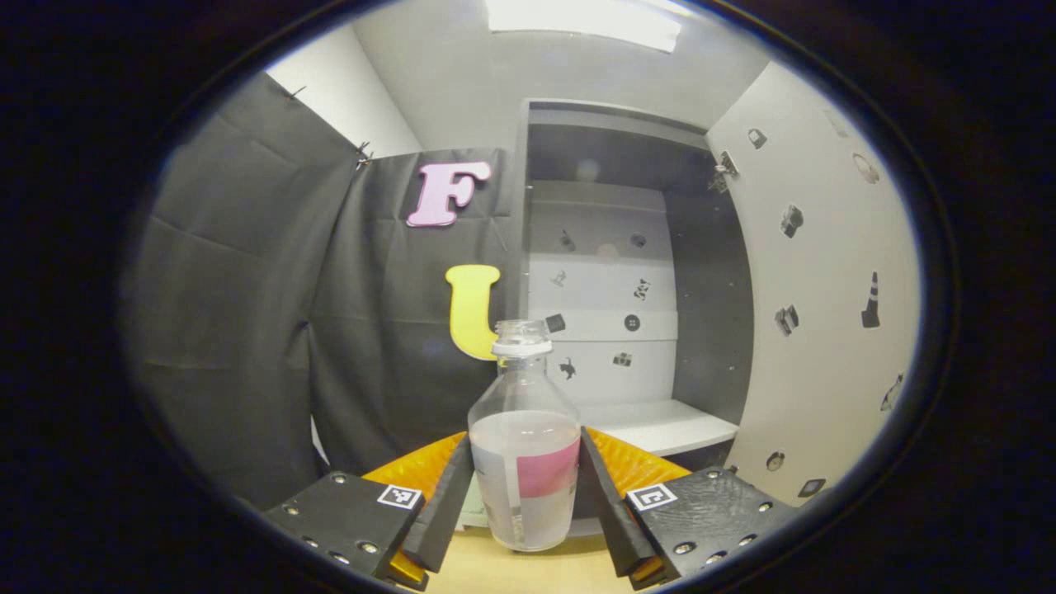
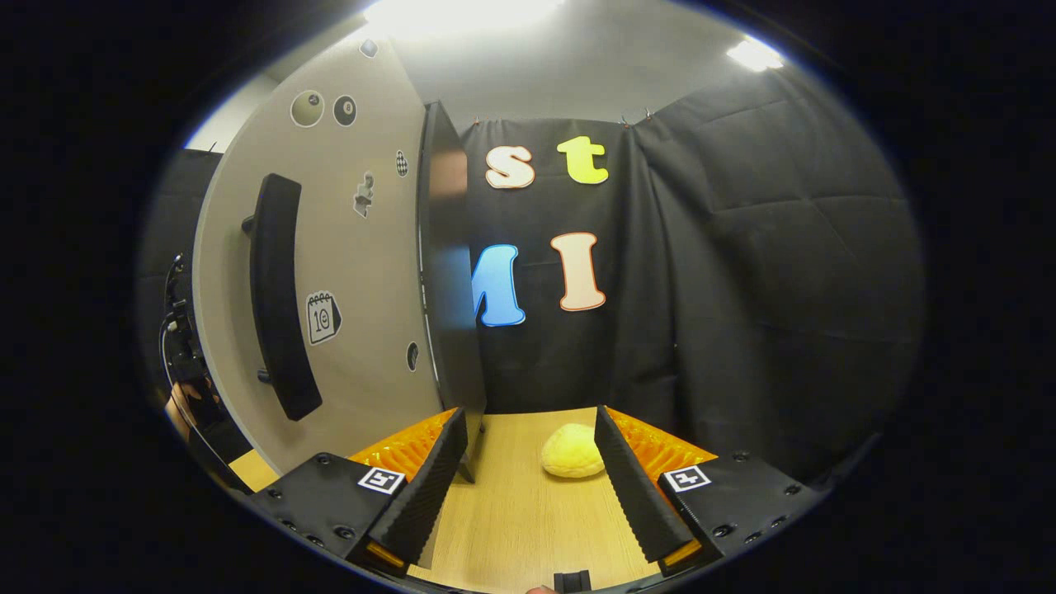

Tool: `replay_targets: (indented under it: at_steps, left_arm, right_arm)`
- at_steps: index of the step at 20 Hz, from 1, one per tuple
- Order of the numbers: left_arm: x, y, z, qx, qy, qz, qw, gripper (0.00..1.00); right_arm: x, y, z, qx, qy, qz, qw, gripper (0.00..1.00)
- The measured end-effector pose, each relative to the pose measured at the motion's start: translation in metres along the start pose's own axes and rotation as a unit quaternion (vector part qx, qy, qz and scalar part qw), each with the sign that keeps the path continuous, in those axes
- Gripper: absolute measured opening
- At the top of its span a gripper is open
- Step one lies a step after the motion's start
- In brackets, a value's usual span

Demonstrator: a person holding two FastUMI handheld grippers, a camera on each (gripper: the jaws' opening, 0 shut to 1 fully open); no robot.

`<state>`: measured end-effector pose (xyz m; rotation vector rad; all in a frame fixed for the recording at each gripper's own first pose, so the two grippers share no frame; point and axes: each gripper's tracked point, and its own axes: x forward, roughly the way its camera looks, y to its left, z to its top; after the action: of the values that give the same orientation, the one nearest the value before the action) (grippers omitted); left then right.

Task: Open the cabinet door with the right hand, grasp the bottle in the cabinet with the left hand and place it on the coaster, then close the cabinet door with the right hand.

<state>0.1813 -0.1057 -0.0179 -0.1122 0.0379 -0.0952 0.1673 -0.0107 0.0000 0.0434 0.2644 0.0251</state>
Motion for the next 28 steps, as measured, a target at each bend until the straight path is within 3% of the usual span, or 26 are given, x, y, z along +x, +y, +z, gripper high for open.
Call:
replay_targets:
  at_steps: [2,4,6,7,8,11,12,28]
  left_arm:
    - [-0.014,0.012,-0.011,-0.004,0.003,0.013,1.000,0.72]
    - [-0.032,0.023,-0.024,-0.007,0.001,0.024,1.000,0.75]
    - [-0.044,0.030,-0.041,-0.014,0.004,0.030,0.999,0.75]
    - [-0.050,0.034,-0.049,-0.017,0.006,0.032,0.999,0.75]
    - [-0.057,0.038,-0.058,-0.021,0.008,0.034,0.999,0.76]
    - [-0.071,0.052,-0.091,-0.033,0.018,0.045,0.998,0.77]
    - [-0.075,0.053,-0.103,-0.037,0.022,0.047,0.998,0.72]
    - [-0.108,0.058,-0.274,-0.047,0.105,0.058,0.992,0.75]
  right_arm:
    - [-0.001,0.003,-0.004,-0.003,0.002,0.004,1.000,0.93]
    - [-0.003,0.005,-0.009,-0.006,0.007,0.007,1.000,1.00]
    - [-0.004,0.006,-0.013,-0.008,0.014,0.009,1.000,0.98]
    - [-0.006,0.006,-0.013,-0.009,0.014,0.008,1.000,0.92]
    - [-0.007,0.004,-0.013,-0.011,0.012,0.007,1.000,0.98]
    - [-0.008,-0.002,-0.018,-0.012,0.015,0.001,1.000,0.98]
    - [-0.008,-0.005,-0.021,-0.013,0.019,-0.002,1.000,0.98]
    - [-0.007,-0.022,-0.064,-0.046,0.072,-0.033,0.996,0.98]
